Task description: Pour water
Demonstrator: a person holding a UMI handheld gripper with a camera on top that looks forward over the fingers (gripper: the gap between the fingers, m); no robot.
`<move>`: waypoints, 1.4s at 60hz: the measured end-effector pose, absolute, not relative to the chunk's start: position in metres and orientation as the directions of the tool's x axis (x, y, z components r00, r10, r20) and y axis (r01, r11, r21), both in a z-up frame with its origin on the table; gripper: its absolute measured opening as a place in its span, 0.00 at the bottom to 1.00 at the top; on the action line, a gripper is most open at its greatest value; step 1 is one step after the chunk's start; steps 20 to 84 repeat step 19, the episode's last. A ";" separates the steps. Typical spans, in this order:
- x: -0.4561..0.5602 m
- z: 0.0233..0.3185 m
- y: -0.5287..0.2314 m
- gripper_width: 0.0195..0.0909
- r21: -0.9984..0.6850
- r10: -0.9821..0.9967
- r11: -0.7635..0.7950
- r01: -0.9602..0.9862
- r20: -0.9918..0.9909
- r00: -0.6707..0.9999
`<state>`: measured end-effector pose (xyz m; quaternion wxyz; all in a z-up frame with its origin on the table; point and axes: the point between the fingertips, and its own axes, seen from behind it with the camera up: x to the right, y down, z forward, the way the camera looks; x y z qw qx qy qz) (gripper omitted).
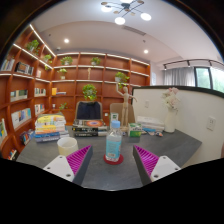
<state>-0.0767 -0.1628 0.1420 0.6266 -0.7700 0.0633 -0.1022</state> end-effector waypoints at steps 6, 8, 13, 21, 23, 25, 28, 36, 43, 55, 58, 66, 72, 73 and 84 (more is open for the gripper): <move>-0.088 0.152 -0.169 0.88 -0.985 -0.187 -0.173 0.022 0.055 0.981; -0.090 0.154 -0.175 0.88 -0.984 -0.184 -0.174 0.024 0.057 0.981; -0.095 0.159 -0.179 0.88 -0.987 -0.174 -0.157 0.025 0.053 0.983; -0.098 0.165 -0.185 0.88 -0.990 -0.163 -0.140 0.023 0.046 0.985; -0.098 0.165 -0.185 0.88 -0.990 -0.163 -0.140 0.023 0.046 0.985; -0.098 0.165 -0.185 0.88 -0.990 -0.163 -0.140 0.023 0.046 0.985; -0.098 0.165 -0.185 0.88 -0.990 -0.163 -0.140 0.023 0.046 0.985; -0.098 0.165 -0.185 0.88 -0.990 -0.163 -0.140 0.023 0.046 0.985; -0.098 0.165 -0.185 0.88 -0.990 -0.163 -0.140 0.023 0.046 0.985; -0.098 0.165 -0.185 0.88 -0.990 -0.163 -0.140 0.023 0.046 0.985; -0.098 0.165 -0.185 0.88 -0.990 -0.163 -0.140 0.023 0.046 0.985; -0.098 0.165 -0.185 0.88 -0.990 -0.163 -0.140 0.023 0.046 0.985; -0.098 0.165 -0.185 0.88 -0.990 -0.163 -0.140 0.023 0.046 0.985; -0.098 0.165 -0.185 0.88 -0.990 -0.163 -0.140 0.023 0.046 0.985; -0.098 0.165 -0.185 0.88 -0.990 -0.163 -0.140 0.023 0.046 0.985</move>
